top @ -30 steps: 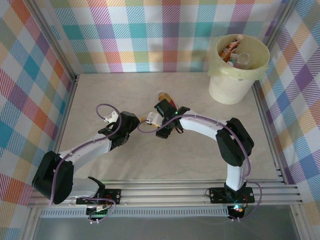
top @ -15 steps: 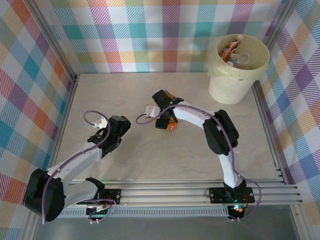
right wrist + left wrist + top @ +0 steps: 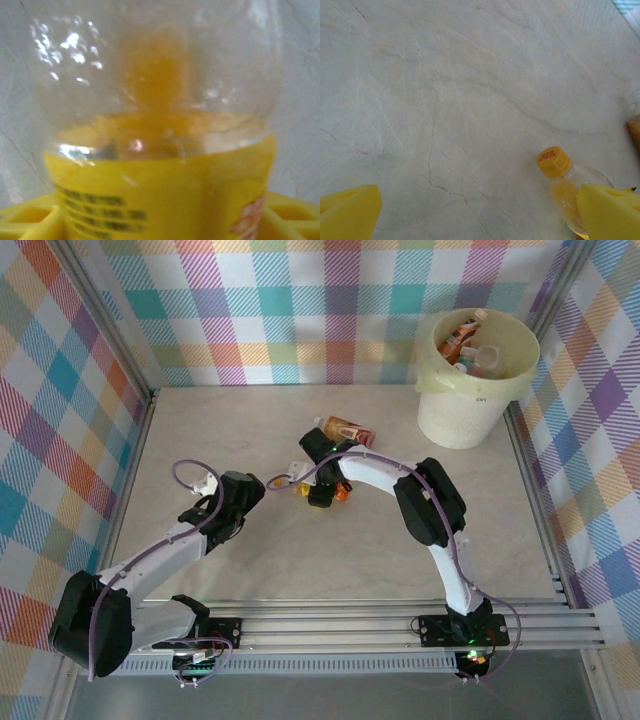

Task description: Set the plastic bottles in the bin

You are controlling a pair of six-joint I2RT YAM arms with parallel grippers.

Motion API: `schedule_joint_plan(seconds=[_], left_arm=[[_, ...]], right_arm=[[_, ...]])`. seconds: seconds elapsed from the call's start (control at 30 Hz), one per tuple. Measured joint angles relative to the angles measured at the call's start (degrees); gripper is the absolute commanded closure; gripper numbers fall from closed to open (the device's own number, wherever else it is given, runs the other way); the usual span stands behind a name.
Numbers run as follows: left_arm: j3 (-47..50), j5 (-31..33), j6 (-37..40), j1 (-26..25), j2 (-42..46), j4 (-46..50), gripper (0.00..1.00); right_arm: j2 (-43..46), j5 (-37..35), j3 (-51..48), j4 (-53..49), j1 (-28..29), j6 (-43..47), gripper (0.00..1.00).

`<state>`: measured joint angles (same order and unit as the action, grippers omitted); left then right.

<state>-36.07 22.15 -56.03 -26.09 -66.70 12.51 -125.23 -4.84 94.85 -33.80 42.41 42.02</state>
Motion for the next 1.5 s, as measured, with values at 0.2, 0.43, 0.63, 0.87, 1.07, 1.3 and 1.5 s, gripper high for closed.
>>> schedule_joint_plan(seconds=[0.2,0.43,0.63,0.87,1.07,1.3,1.5], left_arm=[[-0.09,-4.9,2.25,0.0,-3.91,-5.18,0.0],[-1.11,-12.0,4.55,-0.28,-6.64,-12.79,0.0],[-3.65,-14.6,5.31,-1.64,-8.07,-16.68,0.0],[-3.61,-14.86,5.29,-2.78,-8.92,-17.22,0.0],[-3.61,-14.88,5.42,-2.78,-8.92,-17.25,0.0],[-3.61,-17.49,7.56,-2.78,-8.96,-19.17,0.0],[-3.91,-20.24,9.42,-2.78,-10.86,-20.33,0.0]], right_arm=[[7.82,0.85,-7.63,2.56,-0.66,-4.66,0.48],[27.58,2.99,-13.07,9.05,-8.11,-12.17,0.49],[34.29,2.27,-8.41,15.41,-21.44,-16.94,0.5],[27.17,-2.21,6.12,18.29,-30.64,-21.57,0.5],[17.62,-4.59,22.38,16.92,-37.11,-28.13,0.48],[5.11,-6.4,42.18,7.69,-43.6,-35.89,0.44],[0.13,-13.6,48.78,-0.48,-44.65,-36.28,0.42]])
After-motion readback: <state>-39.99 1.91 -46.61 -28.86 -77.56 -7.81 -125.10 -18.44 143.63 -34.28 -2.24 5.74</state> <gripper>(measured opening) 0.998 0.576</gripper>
